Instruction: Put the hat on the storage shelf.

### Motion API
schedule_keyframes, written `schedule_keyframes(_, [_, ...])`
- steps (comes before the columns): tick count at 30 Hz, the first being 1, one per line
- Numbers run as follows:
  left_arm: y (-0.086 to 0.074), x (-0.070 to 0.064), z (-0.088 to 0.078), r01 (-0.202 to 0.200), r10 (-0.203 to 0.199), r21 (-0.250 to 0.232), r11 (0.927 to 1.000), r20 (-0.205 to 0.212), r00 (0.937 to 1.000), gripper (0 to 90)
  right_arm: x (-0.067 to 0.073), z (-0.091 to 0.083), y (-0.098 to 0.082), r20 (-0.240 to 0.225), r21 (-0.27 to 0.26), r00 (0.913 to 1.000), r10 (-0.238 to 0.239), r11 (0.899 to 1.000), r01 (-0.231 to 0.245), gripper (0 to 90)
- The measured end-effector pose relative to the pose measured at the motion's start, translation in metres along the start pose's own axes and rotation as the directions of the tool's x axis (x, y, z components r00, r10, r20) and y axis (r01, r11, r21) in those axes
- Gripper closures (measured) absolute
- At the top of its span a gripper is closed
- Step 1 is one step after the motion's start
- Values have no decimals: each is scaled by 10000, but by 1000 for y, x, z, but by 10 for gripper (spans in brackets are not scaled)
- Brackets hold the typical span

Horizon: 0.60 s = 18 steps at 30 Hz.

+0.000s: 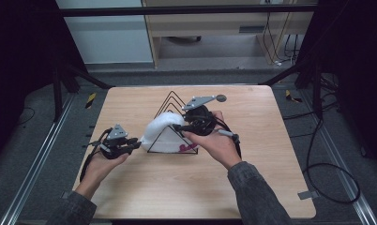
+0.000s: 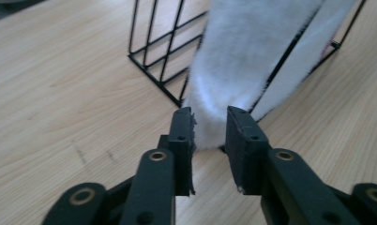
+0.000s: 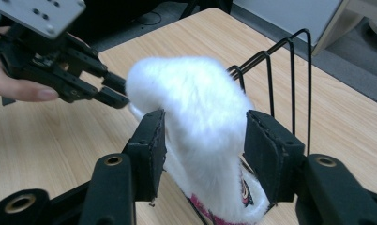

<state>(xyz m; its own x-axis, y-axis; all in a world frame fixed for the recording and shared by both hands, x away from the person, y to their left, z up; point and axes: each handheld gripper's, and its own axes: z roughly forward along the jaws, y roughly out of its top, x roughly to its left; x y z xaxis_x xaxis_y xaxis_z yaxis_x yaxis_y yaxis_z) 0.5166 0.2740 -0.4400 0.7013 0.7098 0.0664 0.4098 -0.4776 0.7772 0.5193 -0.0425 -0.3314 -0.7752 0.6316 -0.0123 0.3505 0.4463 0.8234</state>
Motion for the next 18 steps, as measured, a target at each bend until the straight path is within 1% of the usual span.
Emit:
schedule_keyframes(1, [-1, 1, -2, 53, -53, -65, 10000, -39, 10000, 701, -1, -1, 0, 28, -17, 10000, 16, 10000, -16, 475])
schedule_keyframes(7, [-5, 1, -10, 88, -95, -265, 9996, -238, 9997, 640, -1, -3, -2, 135, -9, 9999, 45, 10000, -45, 457])
schedule_keyframes(9, [-6, 0, -12, 82, -91, -258, 9996, -353, 9993, 590, -1, -4, -2, 133, -21, 9999, 67, 10000, -67, 447])
schedule_keyframes(11, [-8, -1, -13, 33, -43, -205, 9998, -513, 9987, 528, -1, -4, -2, 175, -21, 9998, 71, 10000, -70, 434])
schedule_keyframes(13, [-11, -3, -12, 103, -108, -94, 9999, -531, 9985, 422, -1, -5, -3, 214, -51, 9998, 55, 10000, -54, 411])
schedule_keyframes(15, [-15, -4, -11, 196, -187, 207, 9996, -440, 9989, 302, 0, -6, -4, 269, -74, 9996, 73, 9999, -71, 378])
schedule_keyframes(16, [-17, -5, -10, 179, -164, 313, 9994, -466, 9988, 239, 1, -7, -5, 298, -90, 9995, 112, 9999, -110, 362])
schedule_keyframes(18, [-20, -8, -9, 47, -11, 705, 9975, -512, 9987, 154, 1, -8, -6, 329, -89, 9994, 107, 9999, -104, 334])
